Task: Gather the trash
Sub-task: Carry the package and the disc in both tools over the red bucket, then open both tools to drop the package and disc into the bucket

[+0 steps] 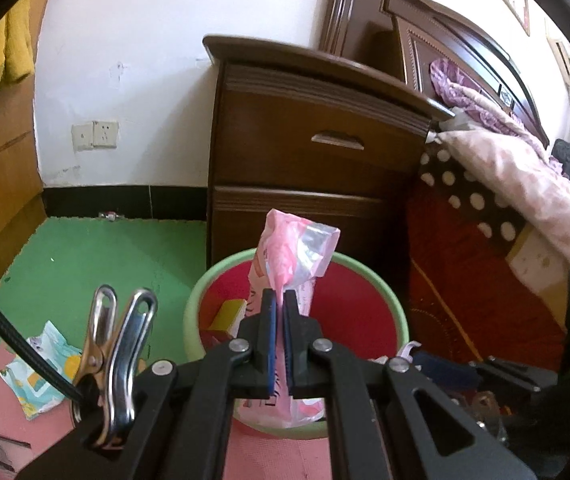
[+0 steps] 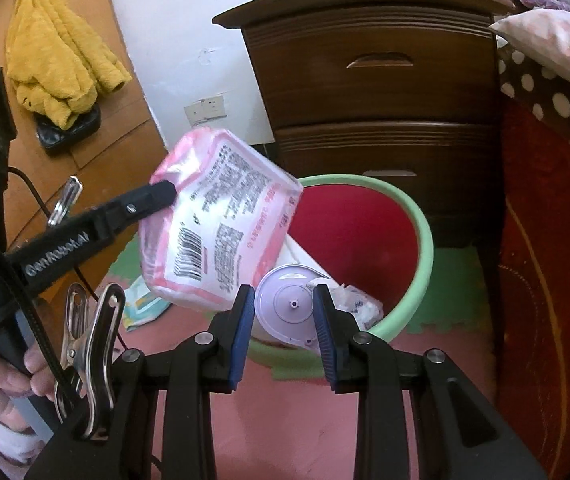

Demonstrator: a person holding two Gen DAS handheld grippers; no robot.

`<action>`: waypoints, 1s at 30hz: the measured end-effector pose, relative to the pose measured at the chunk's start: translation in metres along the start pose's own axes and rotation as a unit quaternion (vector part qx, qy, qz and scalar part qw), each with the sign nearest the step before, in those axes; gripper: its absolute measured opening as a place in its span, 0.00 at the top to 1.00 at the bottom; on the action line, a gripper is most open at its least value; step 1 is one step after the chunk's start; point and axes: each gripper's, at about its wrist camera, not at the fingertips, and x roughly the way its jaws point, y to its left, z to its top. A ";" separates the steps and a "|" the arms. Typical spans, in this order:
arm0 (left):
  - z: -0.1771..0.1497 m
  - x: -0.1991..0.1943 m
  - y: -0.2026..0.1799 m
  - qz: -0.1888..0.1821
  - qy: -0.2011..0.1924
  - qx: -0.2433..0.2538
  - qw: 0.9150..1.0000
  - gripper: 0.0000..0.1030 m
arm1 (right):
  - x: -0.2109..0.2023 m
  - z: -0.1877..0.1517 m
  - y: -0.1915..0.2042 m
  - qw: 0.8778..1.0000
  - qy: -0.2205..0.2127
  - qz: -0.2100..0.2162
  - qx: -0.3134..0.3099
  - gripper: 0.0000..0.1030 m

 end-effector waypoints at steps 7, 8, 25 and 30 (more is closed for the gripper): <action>-0.015 0.030 0.007 0.009 0.025 -0.006 1.000 0.97 | 0.015 0.003 0.001 1.000 -0.004 -0.022 -0.016 0.70; -0.017 0.035 0.009 0.010 0.030 -0.008 0.999 0.97 | 0.018 0.003 0.000 1.000 -0.003 -0.023 -0.015 0.70; -0.047 0.067 0.024 0.025 0.078 -0.018 0.996 0.88 | 0.052 -0.003 -0.013 0.999 0.018 -0.037 -0.003 0.70; -0.045 0.059 0.021 0.038 0.067 -0.004 0.997 0.76 | 0.053 -0.004 -0.012 0.999 0.013 -0.033 0.000 0.70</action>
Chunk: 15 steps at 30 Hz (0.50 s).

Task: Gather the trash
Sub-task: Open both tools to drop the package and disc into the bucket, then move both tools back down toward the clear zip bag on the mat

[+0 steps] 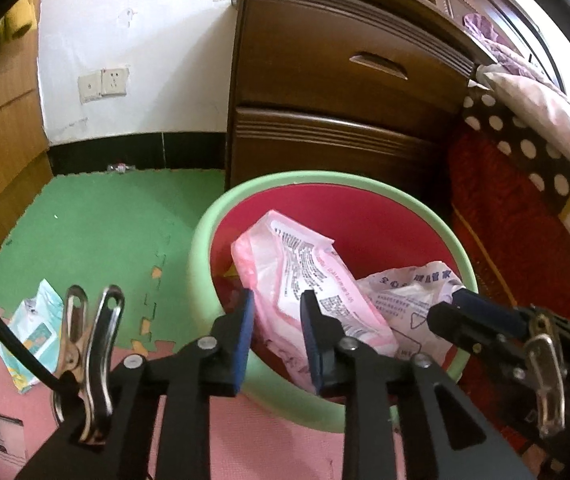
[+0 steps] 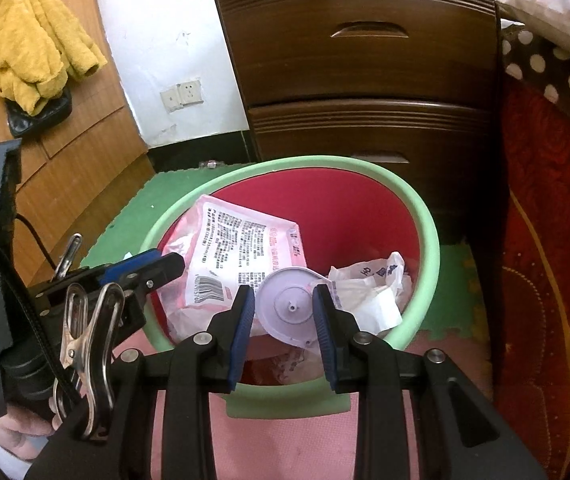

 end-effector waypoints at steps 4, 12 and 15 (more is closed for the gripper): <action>0.000 -0.007 -0.002 0.003 -0.007 0.007 1.000 0.75 | -0.001 -0.001 0.003 1.000 -0.004 -0.001 -0.001 0.69; -0.004 -0.026 0.003 0.016 -0.024 0.015 0.999 0.75 | -0.012 0.003 0.006 0.999 -0.032 -0.009 0.005 0.63; -0.006 -0.032 0.011 0.027 -0.025 0.010 0.999 0.74 | -0.017 0.005 0.007 0.999 -0.039 -0.004 0.012 0.63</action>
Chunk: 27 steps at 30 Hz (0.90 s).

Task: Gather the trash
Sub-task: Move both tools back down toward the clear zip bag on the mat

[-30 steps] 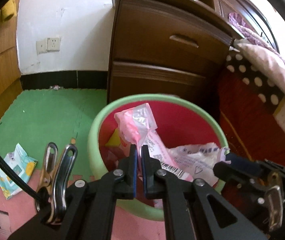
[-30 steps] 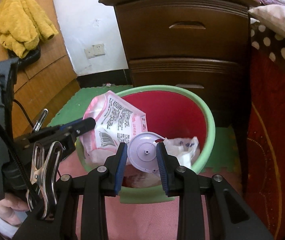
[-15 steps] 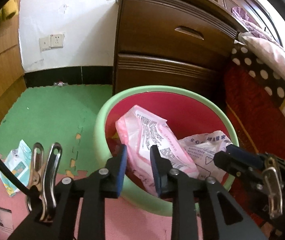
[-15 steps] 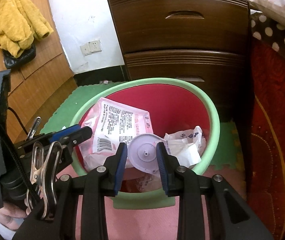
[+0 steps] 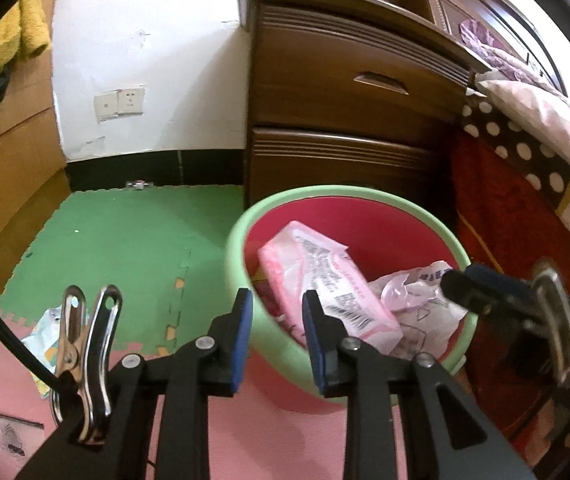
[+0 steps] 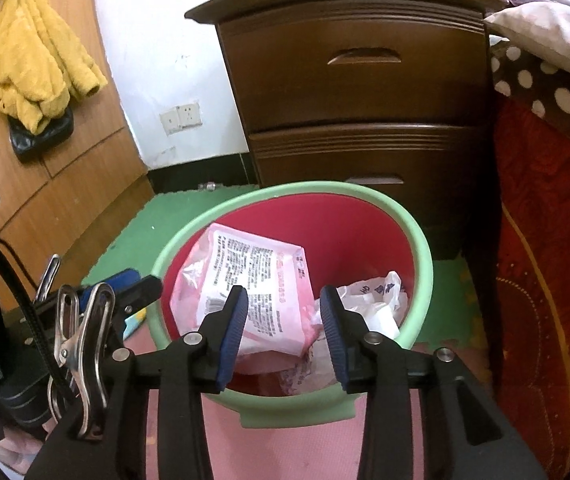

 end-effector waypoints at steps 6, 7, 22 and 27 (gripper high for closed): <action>-0.007 -0.016 0.026 0.028 0.000 -0.017 0.999 0.74 | -0.008 0.001 0.014 1.000 -0.014 0.008 -0.005 0.63; -0.009 -0.019 0.031 0.033 0.000 -0.020 0.999 0.74 | -0.009 0.001 0.018 1.000 -0.015 0.010 -0.006 0.63; -0.039 -0.067 0.104 0.108 0.005 -0.071 0.992 0.74 | -0.019 -0.009 0.082 0.998 -0.022 0.045 -0.045 0.63; -0.051 -0.083 0.124 0.124 0.008 -0.086 0.989 0.74 | -0.023 -0.015 0.103 0.996 -0.020 0.054 -0.062 0.63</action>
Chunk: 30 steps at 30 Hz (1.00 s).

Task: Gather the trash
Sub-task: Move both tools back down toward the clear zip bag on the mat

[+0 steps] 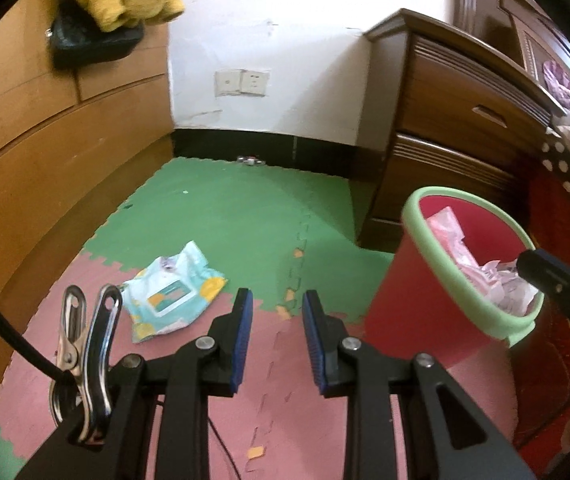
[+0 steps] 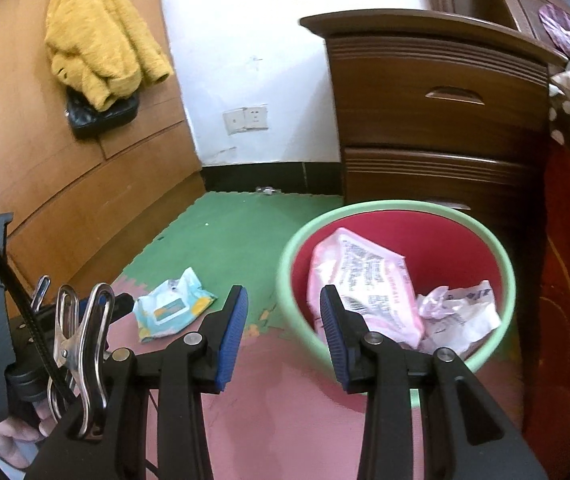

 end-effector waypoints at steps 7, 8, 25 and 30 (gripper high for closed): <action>-0.008 -0.014 0.030 0.019 0.001 -0.017 1.000 0.74 | 0.001 -0.004 0.032 1.000 0.005 0.017 -0.017 0.63; -0.009 -0.016 0.034 0.021 0.000 -0.018 1.000 0.74 | 0.001 -0.005 0.037 1.000 0.006 0.019 -0.020 0.63; -0.028 -0.043 0.122 0.070 0.002 -0.060 0.996 0.74 | 0.024 -0.020 0.122 0.994 0.043 0.073 -0.065 0.63; -0.034 -0.047 0.162 0.092 0.010 -0.075 0.993 0.74 | 0.038 -0.027 0.152 0.991 0.063 0.093 -0.076 0.63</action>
